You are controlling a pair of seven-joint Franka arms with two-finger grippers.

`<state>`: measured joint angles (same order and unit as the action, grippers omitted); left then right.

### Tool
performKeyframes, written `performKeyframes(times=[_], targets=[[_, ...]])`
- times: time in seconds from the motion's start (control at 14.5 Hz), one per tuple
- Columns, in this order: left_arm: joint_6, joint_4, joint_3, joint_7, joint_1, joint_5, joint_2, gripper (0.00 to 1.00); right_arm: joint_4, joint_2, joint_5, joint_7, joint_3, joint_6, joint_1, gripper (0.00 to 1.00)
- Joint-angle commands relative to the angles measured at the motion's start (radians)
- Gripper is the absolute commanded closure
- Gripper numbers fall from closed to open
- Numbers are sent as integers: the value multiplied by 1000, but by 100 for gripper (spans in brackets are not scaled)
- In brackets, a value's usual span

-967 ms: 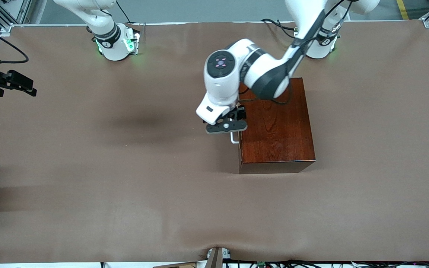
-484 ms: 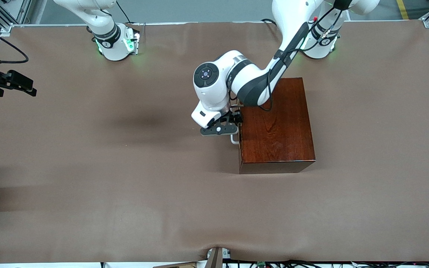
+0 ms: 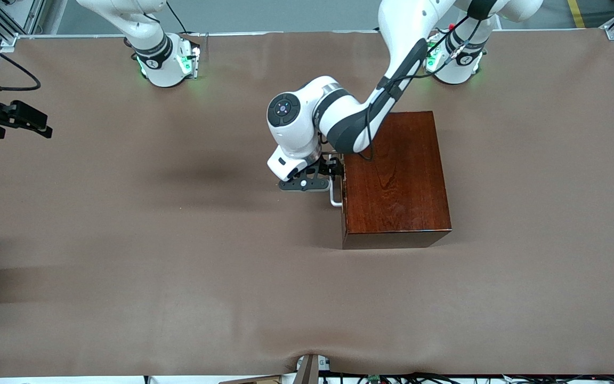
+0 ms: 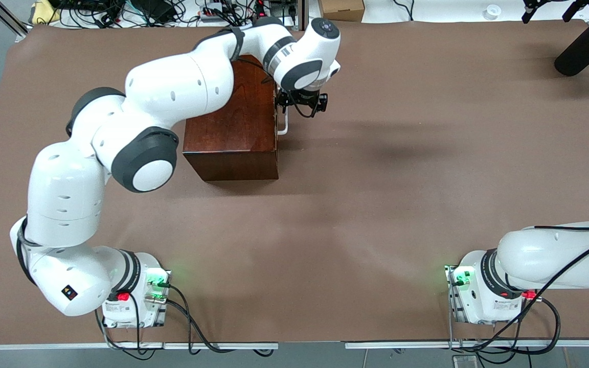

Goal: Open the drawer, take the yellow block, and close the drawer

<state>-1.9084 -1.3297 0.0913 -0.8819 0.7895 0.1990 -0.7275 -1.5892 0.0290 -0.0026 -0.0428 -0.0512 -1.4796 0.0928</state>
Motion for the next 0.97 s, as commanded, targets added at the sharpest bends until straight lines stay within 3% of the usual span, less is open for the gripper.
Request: performKeyframes(times=[0.0, 0.28, 0.9], targets=[[-14, 41, -4, -15, 17, 23, -38, 0, 0, 6, -16, 8, -10, 7, 13, 0], [-23, 79, 5, -41, 17, 16, -52, 0, -2, 6, -16, 8, -10, 7, 13, 0], [-277, 84, 10, -144, 48, -36, -87, 0, -2, 6, -16, 8, -10, 7, 15, 0]])
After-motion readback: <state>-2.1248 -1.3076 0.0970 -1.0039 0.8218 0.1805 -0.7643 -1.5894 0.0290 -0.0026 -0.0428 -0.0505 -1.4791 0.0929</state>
